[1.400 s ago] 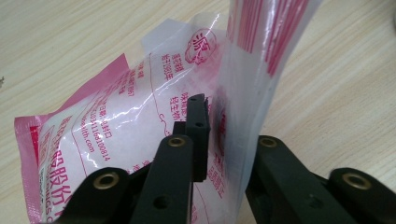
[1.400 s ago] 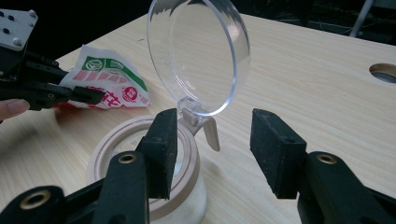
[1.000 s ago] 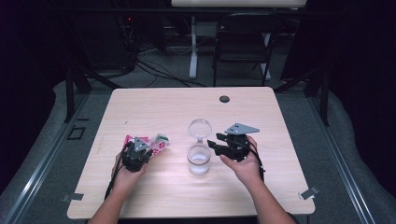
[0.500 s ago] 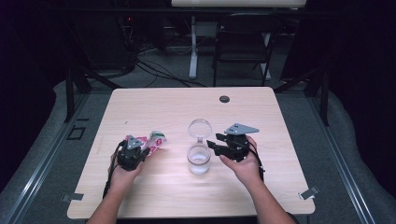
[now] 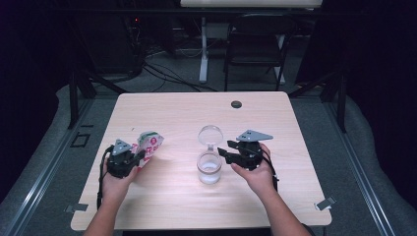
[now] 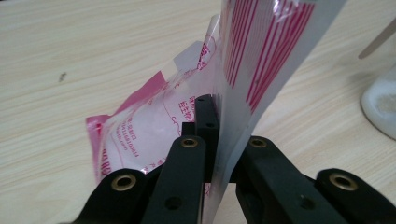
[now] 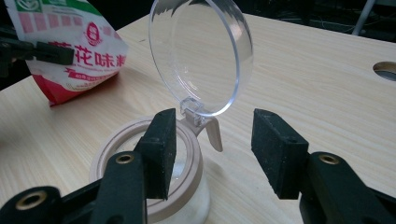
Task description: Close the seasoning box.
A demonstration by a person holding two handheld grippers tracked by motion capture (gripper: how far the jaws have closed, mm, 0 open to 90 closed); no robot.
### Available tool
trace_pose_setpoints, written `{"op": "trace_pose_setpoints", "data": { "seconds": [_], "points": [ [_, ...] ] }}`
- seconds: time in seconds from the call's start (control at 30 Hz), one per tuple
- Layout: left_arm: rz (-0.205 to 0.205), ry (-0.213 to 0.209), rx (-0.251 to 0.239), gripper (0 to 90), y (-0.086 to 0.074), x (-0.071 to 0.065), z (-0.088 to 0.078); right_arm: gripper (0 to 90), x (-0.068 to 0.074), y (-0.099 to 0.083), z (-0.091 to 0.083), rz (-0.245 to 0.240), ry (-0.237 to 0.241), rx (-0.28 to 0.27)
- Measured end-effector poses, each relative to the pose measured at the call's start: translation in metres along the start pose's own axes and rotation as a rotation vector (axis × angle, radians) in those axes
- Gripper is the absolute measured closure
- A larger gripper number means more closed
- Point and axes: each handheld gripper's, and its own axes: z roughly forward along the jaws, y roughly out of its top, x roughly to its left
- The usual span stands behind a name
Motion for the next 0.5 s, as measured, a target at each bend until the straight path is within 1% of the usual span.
{"op": "trace_pose_setpoints", "data": {
  "seconds": [0.13, 0.2, 0.3, 0.37, 0.4, 0.5],
  "points": [
    [-0.036, 0.011, -0.035, 90.0, 0.002, 0.012, -0.011, 50.2, 0.000, 0.000, -0.001, -0.001, -0.001, -0.006],
    [-0.046, 0.016, -0.047, 90.0, 0.003, 0.015, -0.014, 50.2, 0.000, -0.001, -0.002, 0.003, 0.001, -0.009],
    [-0.058, 0.024, -0.059, 90.0, 0.003, 0.020, -0.018, 50.2, 0.000, 0.000, -0.004, 0.001, 0.000, -0.012],
    [-0.068, 0.023, -0.060, 90.0, 0.004, 0.022, -0.021, 50.2, 0.000, 0.000, -0.004, 0.002, -0.001, -0.012],
    [-0.072, 0.017, -0.060, 90.0, 0.006, 0.023, -0.022, 50.2, 0.000, 0.000, -0.003, 0.004, -0.001, -0.014],
    [-0.060, 0.038, -0.068, 90.0, 0.010, 0.025, -0.025, 50.2, 0.001, -0.001, -0.002, 0.004, -0.001, -0.013]
  ]
}}
